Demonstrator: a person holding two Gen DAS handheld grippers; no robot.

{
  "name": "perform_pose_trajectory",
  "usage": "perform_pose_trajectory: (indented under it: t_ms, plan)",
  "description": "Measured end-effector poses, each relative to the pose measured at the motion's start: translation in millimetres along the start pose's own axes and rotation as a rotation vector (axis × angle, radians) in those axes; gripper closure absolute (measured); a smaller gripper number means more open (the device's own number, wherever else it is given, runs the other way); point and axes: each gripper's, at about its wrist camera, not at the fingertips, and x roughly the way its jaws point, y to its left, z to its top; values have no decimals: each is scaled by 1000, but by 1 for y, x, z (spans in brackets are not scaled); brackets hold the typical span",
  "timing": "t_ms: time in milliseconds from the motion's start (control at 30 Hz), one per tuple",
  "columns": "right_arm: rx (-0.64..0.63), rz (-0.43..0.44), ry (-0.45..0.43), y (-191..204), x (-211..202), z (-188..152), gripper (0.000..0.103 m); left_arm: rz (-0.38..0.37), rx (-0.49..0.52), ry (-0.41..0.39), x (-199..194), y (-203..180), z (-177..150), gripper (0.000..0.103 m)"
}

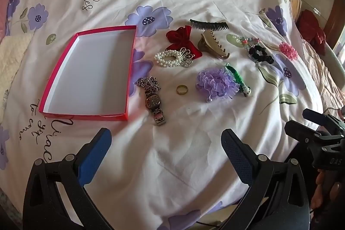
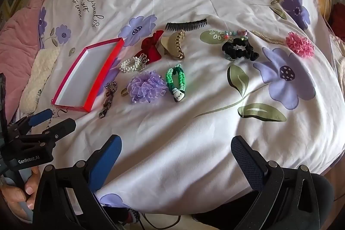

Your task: Organize jewelry

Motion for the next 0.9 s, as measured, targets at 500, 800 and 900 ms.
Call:
perform_pose_trajectory:
  t_ms: [500, 800, 900]
  plan:
    - [4, 17, -6, -1, -2, 3, 1, 1, 0, -5, 4, -2, 1, 1]
    - [6, 30, -9, -1, -2, 5, 1, -3, 5, -3, 1, -9, 2, 1]
    - [5, 34, -12, -2, -2, 5, 1, -7, 4, 8, 1, -9, 2, 1]
